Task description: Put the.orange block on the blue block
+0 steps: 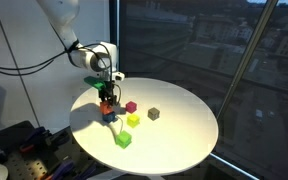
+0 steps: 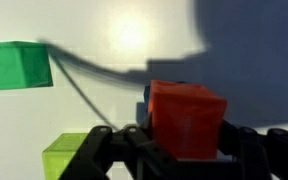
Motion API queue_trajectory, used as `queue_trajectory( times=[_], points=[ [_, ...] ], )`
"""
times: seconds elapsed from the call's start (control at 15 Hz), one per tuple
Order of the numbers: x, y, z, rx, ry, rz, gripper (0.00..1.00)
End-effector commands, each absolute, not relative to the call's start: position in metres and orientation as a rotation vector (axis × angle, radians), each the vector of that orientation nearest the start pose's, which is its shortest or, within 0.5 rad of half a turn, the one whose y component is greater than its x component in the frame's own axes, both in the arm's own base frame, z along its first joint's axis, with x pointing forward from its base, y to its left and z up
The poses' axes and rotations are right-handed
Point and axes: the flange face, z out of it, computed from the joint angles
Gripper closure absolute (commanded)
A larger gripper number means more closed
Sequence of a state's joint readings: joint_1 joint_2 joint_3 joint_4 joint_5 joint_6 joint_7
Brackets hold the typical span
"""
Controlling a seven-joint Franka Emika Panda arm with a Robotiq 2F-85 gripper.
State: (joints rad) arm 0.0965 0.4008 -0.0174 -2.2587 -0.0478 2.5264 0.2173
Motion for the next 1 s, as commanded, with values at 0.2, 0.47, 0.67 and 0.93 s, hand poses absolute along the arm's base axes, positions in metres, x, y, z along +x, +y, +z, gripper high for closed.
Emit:
queue_trajectory(
  times=[0.2,0.47,0.67,0.93],
  points=[
    [0.5195,0.0394,0.1737,-3.173,0.108,0.217,0.77],
    [0.5192,0.0395,0.1705,-3.165,0.075,0.241,0.77],
    [0.5187,0.0398,0.1681,-3.16,0.048,0.257,0.77],
    [0.5206,0.0364,0.1696,-3.167,0.069,0.244,0.77]
  ],
)
